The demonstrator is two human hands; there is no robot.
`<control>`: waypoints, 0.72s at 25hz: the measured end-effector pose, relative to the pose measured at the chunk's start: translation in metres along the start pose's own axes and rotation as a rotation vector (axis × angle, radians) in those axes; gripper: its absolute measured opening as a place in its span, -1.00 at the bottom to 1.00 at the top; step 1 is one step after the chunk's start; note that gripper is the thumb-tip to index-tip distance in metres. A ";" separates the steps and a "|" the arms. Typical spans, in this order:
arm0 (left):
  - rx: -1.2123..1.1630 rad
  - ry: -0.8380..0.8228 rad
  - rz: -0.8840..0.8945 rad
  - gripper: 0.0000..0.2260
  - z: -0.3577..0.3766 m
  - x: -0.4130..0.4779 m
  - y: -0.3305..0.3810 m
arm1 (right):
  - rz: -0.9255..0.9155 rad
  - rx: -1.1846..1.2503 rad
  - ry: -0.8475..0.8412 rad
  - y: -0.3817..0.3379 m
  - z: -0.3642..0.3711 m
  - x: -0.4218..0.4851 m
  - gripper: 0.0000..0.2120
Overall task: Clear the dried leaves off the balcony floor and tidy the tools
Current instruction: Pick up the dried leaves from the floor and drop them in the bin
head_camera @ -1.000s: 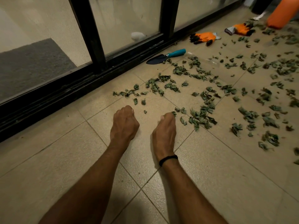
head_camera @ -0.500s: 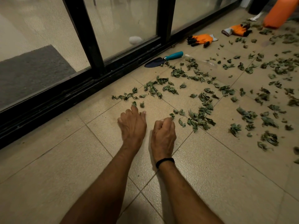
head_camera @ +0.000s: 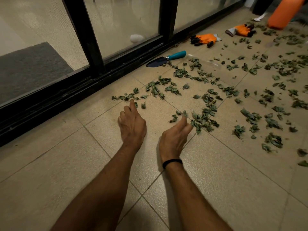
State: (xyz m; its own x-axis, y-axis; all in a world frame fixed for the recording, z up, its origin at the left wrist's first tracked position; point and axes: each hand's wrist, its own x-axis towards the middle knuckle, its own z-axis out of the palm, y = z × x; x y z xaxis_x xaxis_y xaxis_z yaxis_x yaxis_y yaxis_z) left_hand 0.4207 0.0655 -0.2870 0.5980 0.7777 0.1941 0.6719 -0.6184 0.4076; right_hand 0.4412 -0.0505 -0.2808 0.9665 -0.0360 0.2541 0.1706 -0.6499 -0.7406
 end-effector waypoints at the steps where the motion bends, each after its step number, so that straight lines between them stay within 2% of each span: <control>1: 0.004 0.008 0.014 -0.57 0.001 0.001 0.000 | -0.003 -0.039 -0.030 -0.001 0.001 0.003 -0.63; 2: 0.010 0.013 0.012 -0.57 0.001 0.002 -0.001 | 0.000 -0.079 -0.059 -0.003 0.003 0.004 -0.57; 4: 0.081 0.009 0.008 -0.38 0.002 0.005 0.001 | 0.008 -0.164 -0.101 -0.006 0.007 0.006 -0.46; 6: 0.150 0.014 0.000 -0.28 0.002 0.010 0.007 | 0.001 -0.266 -0.102 -0.007 0.011 0.008 -0.53; 8: 0.169 0.022 -0.013 -0.35 0.005 0.014 0.009 | -0.044 -0.337 -0.097 -0.006 0.014 0.008 -0.68; 10: 0.163 0.033 -0.015 -0.51 0.005 0.016 0.010 | -0.055 -0.357 -0.072 -0.006 0.015 0.008 -0.79; 14: 0.154 0.045 -0.008 -0.68 0.004 0.012 0.010 | -0.064 -0.345 -0.067 -0.009 0.013 0.006 -0.83; 18: 0.184 -0.025 0.107 -0.76 -0.008 0.001 0.002 | -0.103 -0.293 -0.140 -0.010 0.007 0.002 -0.82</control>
State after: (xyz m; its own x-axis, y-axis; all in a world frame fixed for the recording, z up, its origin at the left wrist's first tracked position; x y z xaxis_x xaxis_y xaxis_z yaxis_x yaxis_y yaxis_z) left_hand 0.4190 0.0657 -0.2784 0.6795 0.7048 0.2039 0.6711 -0.7093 0.2156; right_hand 0.4433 -0.0388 -0.2774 0.9674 0.1331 0.2152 0.2262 -0.8361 -0.4998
